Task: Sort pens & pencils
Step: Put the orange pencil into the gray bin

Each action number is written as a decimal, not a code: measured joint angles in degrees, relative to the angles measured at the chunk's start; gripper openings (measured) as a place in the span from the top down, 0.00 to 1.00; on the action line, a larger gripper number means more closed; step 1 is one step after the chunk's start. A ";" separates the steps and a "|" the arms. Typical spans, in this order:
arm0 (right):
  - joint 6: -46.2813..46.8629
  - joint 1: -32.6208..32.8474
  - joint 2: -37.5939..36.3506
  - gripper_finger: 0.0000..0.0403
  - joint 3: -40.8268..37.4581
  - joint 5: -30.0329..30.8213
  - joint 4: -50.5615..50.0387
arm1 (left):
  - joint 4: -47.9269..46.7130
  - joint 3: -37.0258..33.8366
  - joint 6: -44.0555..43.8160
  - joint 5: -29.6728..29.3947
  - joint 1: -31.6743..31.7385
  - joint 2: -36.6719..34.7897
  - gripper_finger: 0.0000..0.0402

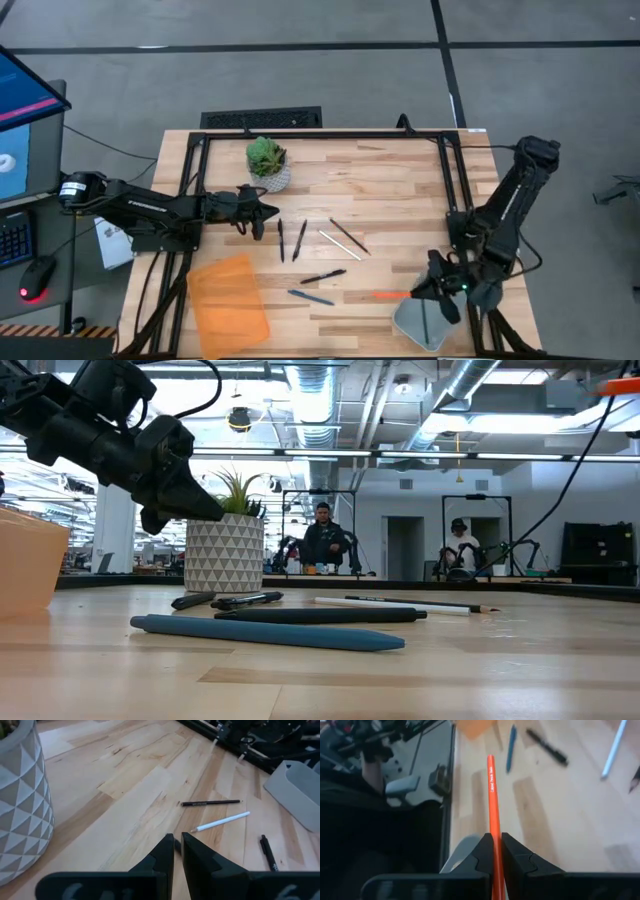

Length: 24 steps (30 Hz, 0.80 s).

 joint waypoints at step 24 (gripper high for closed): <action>27.07 17.91 -1.92 0.89 0.00 0.08 -15.38 | 7.72 0.00 -1.06 -5.24 -0.02 0.00 0.94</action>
